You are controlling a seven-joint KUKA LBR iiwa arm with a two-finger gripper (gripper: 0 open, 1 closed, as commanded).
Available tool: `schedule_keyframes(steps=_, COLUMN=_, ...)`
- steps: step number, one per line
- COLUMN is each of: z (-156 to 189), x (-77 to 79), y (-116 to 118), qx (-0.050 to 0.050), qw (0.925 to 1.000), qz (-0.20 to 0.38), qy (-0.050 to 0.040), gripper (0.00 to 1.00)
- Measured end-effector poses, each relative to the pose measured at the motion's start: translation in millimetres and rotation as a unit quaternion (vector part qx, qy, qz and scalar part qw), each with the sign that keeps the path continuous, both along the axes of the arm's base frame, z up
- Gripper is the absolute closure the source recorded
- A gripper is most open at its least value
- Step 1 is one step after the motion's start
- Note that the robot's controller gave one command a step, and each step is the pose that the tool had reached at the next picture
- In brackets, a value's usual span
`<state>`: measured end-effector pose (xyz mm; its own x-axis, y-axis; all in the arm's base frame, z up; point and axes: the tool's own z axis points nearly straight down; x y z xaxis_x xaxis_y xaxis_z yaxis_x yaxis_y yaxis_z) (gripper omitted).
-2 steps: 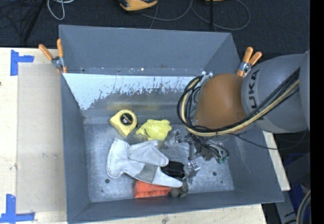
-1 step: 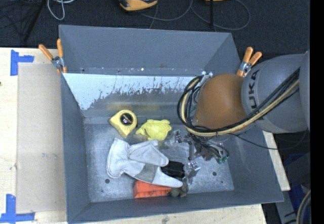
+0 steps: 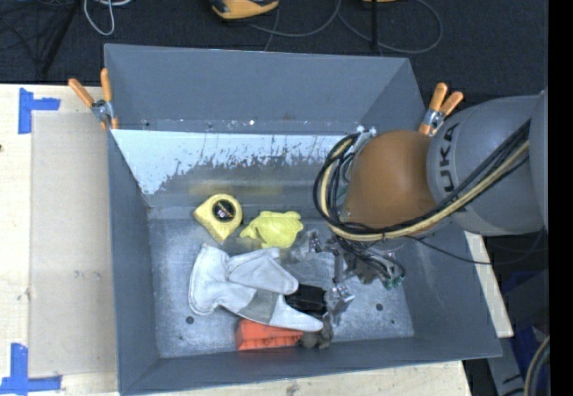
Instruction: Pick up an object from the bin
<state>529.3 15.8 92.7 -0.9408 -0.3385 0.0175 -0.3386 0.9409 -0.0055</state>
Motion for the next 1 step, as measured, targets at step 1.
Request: schedule_keyframes(steps=1, z=0.0, x=0.0, y=0.0, qx=0.000, qw=1.0000, qz=0.000, qy=0.0000, gripper=1.00)
